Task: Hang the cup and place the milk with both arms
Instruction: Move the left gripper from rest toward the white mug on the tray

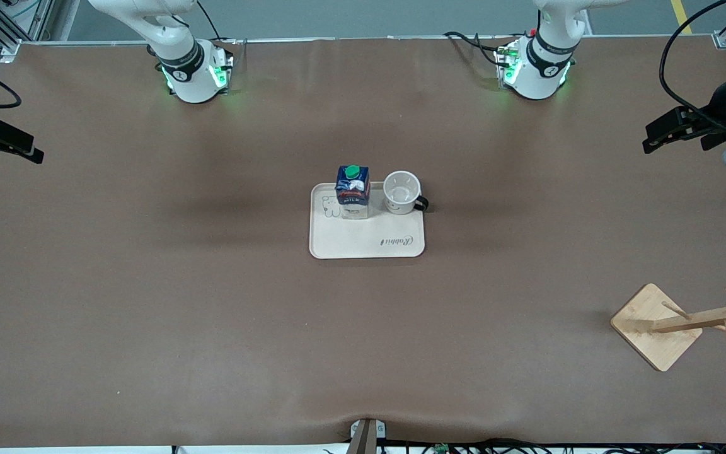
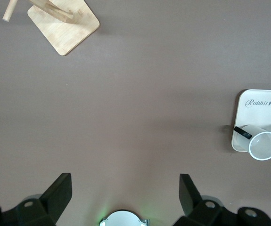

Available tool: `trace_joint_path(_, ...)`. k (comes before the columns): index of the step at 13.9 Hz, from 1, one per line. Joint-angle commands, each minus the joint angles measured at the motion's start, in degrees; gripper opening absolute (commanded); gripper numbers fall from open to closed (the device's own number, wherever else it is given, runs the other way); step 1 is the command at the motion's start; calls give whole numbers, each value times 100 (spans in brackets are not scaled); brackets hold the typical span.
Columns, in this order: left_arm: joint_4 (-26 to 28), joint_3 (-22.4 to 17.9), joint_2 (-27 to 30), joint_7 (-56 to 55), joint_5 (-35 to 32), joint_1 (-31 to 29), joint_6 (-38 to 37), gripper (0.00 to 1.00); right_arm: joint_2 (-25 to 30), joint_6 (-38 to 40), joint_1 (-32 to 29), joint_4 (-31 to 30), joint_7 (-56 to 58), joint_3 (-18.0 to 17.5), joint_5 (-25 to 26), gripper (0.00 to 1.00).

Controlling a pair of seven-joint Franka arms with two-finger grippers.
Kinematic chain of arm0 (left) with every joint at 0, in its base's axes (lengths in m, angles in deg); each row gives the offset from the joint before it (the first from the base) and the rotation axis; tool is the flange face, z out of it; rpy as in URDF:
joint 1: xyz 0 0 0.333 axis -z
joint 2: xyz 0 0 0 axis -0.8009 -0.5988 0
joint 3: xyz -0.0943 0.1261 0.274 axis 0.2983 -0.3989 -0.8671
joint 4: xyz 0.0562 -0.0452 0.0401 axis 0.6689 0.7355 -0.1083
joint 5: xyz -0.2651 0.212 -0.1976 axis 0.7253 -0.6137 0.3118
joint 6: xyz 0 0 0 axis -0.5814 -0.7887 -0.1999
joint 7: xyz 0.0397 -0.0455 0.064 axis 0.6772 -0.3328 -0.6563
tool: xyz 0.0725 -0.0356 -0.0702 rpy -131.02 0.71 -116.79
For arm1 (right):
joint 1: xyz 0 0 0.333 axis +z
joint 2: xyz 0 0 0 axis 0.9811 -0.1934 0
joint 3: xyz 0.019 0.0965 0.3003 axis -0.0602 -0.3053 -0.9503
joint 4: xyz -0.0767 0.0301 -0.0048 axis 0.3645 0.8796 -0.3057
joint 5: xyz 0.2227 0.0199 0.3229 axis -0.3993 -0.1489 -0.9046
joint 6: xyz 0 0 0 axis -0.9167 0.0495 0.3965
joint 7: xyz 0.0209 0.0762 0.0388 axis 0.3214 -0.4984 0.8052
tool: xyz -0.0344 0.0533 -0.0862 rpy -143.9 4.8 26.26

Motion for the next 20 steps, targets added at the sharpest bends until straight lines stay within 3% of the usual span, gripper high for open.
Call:
trace_joint_path(1, -116, -10, -43, 38, 112, -26, 3, 100, 43, 59, -136, 5, 66, -89, -26, 100)
trace_joint_path(20, -125, 16, -640, -6, 6, 62, 29, 100, 43, 77, -136, 5, 75, -89, -26, 100)
